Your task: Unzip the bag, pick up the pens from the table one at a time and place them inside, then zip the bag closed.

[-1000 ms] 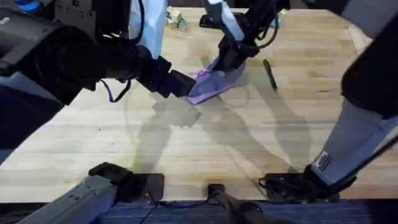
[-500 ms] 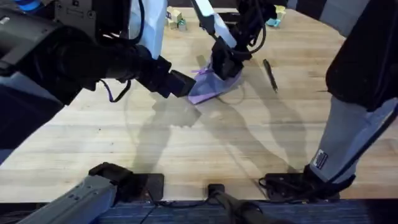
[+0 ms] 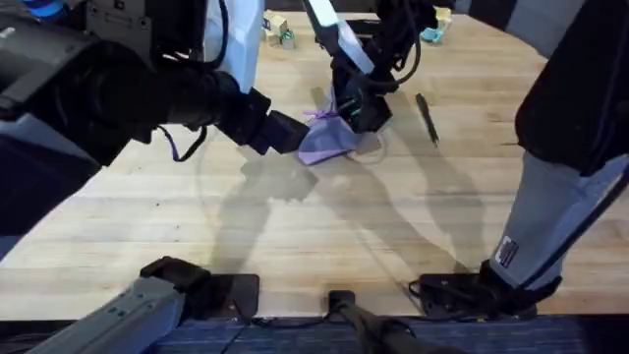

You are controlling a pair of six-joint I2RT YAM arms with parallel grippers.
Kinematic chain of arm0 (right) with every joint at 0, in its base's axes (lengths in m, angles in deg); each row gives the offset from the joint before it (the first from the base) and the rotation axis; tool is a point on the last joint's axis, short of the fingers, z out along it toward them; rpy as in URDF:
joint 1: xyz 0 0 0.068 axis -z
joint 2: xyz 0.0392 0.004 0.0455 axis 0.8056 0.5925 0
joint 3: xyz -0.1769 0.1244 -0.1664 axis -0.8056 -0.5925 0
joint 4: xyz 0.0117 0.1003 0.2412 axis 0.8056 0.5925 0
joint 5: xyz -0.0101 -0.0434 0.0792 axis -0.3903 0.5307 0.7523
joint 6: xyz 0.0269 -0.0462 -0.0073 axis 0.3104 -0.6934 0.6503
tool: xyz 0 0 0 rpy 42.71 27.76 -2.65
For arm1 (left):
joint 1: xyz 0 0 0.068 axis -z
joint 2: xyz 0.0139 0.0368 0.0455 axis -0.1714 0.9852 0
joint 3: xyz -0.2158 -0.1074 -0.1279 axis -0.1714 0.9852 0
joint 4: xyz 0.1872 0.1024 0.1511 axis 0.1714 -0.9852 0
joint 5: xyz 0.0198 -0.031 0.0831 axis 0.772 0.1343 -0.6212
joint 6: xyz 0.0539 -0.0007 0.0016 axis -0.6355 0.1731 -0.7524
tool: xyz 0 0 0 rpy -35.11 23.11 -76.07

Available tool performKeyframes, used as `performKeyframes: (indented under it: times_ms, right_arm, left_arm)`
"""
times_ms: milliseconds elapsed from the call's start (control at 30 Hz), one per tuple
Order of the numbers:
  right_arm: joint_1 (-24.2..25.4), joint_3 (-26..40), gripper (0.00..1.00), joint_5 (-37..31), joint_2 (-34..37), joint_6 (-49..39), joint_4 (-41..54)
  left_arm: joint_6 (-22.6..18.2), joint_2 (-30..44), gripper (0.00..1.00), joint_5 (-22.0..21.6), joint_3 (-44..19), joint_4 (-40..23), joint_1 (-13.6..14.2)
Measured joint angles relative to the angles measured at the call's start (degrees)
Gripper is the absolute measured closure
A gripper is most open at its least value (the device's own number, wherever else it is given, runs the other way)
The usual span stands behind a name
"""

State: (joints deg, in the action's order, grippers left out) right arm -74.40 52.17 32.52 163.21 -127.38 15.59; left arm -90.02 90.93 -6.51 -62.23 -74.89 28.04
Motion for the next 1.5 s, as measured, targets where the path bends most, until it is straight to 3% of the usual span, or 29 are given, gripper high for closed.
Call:
performKeyframes:
  times_ms: [300, 500, 600, 1033, 1167, 1500]
  right_arm:
    - [0.02, 0.07, 0.005, -0.58, -2.09, 5.14, 1.52]
    - [0.77, 0.07, 0.004, -0.09, -11.8, 13.89, 2.31]
    - [6.86, 0.07, 0.005, -0.09, -17.29, 16.46, 2.55]
    - [23.22, -0.25, 0.005, -0.11, -19.53, 27.81, 2.25]
    - [26.0, -3.74, 0.005, -0.1, -20.35, 29.57, 0.48]
    - [30.98, -19.49, 0.005, -0.09, -24.47, 36.94, -9.99]
  left_arm:
    - [0.0, -0.01, 0.008, -0.11, 0.01, 0.0, 0.0]
    - [0.0, -0.01, 0.007, -0.11, 0.01, 0.0, 0.0]
    - [0.0, 0.01, 0.008, -0.11, -0.01, -0.44, 0.0]
    - [0.0, 0.02, 0.007, -0.12, -0.01, -0.43, 0.0]
    - [0.0, 0.01, 0.007, -0.11, 0.02, -0.42, 0.0]
    - [0.0, 0.01, 0.007, -0.11, 0.02, -0.42, 0.0]
